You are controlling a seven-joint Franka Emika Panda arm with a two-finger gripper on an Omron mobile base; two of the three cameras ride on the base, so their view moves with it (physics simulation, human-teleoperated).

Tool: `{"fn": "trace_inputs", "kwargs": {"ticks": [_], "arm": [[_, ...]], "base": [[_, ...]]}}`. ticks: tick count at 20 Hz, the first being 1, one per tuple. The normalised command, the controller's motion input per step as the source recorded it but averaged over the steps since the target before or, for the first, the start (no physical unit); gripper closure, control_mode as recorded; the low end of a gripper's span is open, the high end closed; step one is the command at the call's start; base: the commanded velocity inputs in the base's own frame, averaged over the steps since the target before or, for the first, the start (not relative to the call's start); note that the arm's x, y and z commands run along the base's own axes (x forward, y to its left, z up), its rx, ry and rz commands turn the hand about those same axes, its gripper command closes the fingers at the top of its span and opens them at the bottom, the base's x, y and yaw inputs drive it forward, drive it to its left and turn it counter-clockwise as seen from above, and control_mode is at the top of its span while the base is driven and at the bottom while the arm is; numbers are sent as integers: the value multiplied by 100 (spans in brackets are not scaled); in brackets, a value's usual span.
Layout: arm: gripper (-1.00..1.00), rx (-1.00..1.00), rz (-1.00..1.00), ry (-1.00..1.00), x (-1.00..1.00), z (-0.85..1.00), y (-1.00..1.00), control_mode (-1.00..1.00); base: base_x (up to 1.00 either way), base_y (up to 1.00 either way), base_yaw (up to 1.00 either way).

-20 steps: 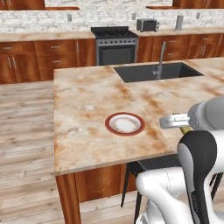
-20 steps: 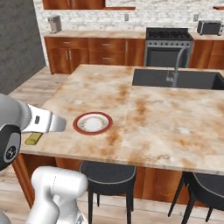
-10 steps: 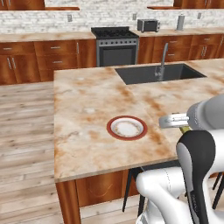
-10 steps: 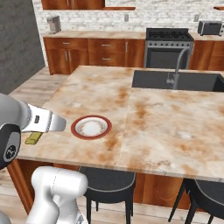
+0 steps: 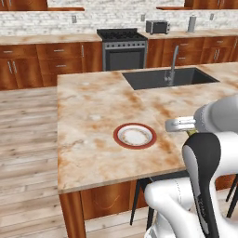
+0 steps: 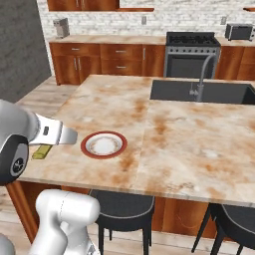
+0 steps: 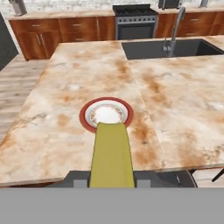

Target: Retrieve the butter from the fridge and place it on a plate on the dining table. Then retrieve the butter knife by the fridge and place it near the plate.

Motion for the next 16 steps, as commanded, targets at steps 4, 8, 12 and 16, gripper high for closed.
{"fn": "trace_inputs", "kwargs": {"ticks": [4,8,12,16], "arm": [[100,0,0,15,72,-3,6,-100],[100,0,0,31,82,-16,0,-100],[100,0,0,25,75,-27,0,-100],[100,0,0,13,59,-46,0,-100]], "base": [[0,0,0],[0,0,0],[0,0,0],[0,0,0]]}}
